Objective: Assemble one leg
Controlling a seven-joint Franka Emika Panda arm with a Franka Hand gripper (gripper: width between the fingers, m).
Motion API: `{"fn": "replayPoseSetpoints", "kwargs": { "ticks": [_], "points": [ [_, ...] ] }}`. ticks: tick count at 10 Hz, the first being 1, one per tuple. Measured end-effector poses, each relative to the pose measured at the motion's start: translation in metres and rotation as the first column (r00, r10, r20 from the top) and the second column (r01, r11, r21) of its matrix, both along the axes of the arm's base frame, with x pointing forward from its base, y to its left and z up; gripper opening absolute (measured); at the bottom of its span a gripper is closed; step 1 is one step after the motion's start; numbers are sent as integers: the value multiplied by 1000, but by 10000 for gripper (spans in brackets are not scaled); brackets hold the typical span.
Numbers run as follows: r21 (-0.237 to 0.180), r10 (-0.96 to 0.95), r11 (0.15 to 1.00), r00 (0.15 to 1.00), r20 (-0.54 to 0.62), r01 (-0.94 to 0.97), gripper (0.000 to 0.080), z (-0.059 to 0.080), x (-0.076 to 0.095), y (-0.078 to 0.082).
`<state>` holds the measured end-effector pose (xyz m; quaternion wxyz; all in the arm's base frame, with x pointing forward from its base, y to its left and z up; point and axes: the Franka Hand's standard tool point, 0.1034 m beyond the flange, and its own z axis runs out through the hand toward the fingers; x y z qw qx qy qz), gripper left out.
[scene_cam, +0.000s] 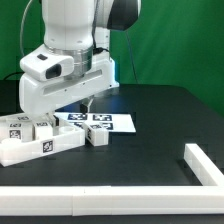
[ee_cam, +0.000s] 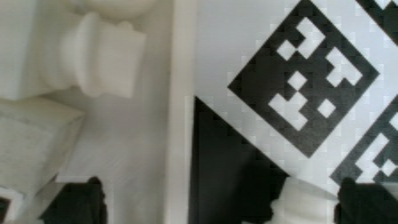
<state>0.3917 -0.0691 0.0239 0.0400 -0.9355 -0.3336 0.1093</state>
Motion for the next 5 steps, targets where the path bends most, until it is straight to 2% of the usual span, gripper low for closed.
{"fn": "replayPoseSetpoints", "kwargs": {
  "ticks": [4, 5],
  "points": [
    [2, 24, 1000, 999, 25, -24, 649, -2, 4, -1],
    [2, 24, 1000, 999, 25, -24, 553, -2, 4, -1]
  ]
}}
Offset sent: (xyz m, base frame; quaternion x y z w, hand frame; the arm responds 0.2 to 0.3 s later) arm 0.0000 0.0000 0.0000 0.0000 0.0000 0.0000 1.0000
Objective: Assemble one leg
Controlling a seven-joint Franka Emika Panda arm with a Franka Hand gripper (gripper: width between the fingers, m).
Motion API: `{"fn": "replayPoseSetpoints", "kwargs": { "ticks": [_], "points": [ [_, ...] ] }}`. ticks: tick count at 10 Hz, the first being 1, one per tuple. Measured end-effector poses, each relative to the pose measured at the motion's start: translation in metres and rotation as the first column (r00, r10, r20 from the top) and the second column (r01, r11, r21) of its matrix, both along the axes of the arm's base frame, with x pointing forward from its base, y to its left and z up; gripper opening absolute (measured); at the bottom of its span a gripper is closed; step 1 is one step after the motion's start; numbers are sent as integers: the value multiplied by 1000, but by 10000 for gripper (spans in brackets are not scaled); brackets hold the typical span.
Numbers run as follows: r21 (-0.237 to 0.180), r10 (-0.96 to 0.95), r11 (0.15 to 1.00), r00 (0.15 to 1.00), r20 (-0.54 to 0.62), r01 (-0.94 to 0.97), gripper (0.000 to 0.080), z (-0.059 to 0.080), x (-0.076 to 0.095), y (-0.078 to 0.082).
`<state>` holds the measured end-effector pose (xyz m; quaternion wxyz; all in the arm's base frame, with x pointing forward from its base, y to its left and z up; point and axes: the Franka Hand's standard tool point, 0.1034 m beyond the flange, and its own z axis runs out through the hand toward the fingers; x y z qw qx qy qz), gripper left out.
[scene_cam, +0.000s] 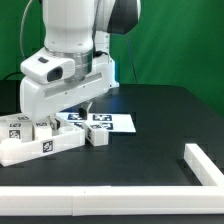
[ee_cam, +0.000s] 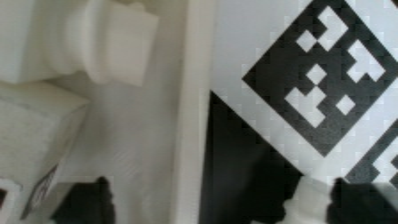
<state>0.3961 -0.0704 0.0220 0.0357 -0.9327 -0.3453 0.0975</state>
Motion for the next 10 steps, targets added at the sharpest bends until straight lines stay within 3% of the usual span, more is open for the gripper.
{"fn": "replayPoseSetpoints", "kwargs": {
  "ticks": [1, 3, 4, 5, 10],
  "points": [
    [0, 0, 1000, 1000, 0, 0, 553, 0, 0, 0],
    [0, 0, 1000, 1000, 0, 0, 234, 0, 0, 0],
    [0, 0, 1000, 1000, 0, 0, 234, 0, 0, 0],
    [0, 0, 1000, 1000, 0, 0, 67, 0, 0, 0],
    [0, 0, 1000, 1000, 0, 0, 51, 0, 0, 0]
  ]
}}
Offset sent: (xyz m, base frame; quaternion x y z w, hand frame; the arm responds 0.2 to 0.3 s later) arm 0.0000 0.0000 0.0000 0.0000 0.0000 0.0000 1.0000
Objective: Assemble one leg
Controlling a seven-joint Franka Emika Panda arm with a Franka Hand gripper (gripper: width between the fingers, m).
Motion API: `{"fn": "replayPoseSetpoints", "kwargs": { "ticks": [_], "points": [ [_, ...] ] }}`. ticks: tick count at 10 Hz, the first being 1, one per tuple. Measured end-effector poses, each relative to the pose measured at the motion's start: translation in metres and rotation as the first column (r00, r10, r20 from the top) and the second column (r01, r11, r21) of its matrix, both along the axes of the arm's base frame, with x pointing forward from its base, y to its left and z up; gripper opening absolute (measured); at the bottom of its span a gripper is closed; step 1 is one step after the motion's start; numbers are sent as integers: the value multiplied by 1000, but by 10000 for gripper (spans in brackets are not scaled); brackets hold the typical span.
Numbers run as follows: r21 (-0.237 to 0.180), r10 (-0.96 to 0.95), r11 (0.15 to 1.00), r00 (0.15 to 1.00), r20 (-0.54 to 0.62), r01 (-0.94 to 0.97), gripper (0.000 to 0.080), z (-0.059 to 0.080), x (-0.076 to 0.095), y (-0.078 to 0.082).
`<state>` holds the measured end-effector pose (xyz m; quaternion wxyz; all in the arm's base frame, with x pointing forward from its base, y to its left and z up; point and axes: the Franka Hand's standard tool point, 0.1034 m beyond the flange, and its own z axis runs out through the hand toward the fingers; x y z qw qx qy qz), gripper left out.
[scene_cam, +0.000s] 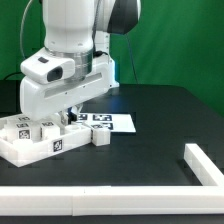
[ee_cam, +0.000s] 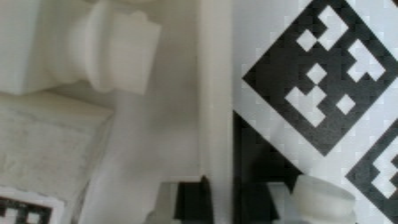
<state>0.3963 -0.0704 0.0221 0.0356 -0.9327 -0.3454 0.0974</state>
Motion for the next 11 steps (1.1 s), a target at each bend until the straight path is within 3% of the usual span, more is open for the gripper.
{"fn": "replayPoseSetpoints", "kwargs": {
  "ticks": [2, 5, 6, 7, 8, 9, 11],
  "points": [
    [-3, -6, 1000, 1000, 6, 6, 51, 9, 2, 0],
    [-8, 44, 999, 997, 64, -44, 51, 56, 9, 0],
    [-7, 61, 998, 996, 67, -60, 51, 68, 14, 5],
    [-6, 100, 995, 992, 81, -100, 52, 76, 26, 22],
    [-5, 135, 991, 986, 94, -135, 52, 77, 38, 41],
    [-5, 121, 993, 988, 91, -121, 52, 71, 46, 57],
    [4, 102, 995, 992, 70, -102, 52, 55, 78, 81]
  ]
}}
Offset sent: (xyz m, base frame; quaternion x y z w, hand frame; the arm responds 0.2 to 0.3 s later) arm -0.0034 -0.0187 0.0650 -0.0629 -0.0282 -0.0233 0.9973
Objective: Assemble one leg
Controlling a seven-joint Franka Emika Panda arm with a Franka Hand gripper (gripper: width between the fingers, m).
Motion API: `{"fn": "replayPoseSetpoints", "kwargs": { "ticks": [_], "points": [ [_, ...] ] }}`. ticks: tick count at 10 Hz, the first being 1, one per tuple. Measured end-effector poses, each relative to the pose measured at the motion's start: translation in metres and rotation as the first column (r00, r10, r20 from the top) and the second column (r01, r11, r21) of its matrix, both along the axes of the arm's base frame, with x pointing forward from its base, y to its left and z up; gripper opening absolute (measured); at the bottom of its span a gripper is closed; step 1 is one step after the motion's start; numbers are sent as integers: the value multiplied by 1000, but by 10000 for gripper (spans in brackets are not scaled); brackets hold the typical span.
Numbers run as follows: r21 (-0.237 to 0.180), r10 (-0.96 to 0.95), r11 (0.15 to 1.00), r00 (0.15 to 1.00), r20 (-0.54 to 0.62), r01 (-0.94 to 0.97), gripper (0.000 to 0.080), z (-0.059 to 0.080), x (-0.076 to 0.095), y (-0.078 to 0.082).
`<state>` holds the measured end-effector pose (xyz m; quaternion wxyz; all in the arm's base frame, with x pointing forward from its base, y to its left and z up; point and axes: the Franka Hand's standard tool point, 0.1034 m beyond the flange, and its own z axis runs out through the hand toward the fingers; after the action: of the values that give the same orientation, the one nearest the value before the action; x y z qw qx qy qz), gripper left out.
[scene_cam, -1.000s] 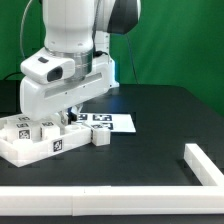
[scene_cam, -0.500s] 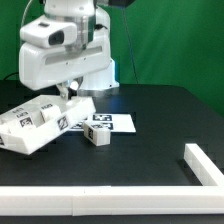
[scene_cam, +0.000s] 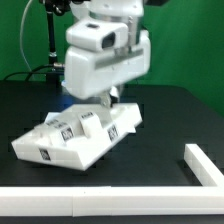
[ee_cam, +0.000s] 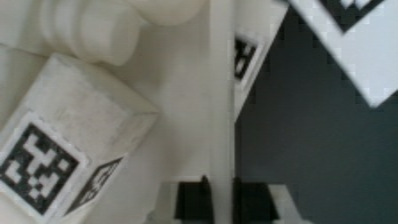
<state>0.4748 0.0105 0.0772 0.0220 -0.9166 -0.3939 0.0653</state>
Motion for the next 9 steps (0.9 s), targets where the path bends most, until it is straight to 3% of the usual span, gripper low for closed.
{"fn": "replayPoseSetpoints", "kwargs": {
  "ticks": [2, 3, 5, 9],
  "points": [
    [8, -3, 1000, 1000, -29, 3, 52, -7, 34, 16],
    [8, 1, 1000, 998, -69, 0, 52, -9, 39, 18],
    [-2, -33, 999, 997, -64, 33, 52, -14, 30, 21],
    [-1, -30, 1000, 997, -68, 30, 52, -15, 31, 22]
  ]
}}
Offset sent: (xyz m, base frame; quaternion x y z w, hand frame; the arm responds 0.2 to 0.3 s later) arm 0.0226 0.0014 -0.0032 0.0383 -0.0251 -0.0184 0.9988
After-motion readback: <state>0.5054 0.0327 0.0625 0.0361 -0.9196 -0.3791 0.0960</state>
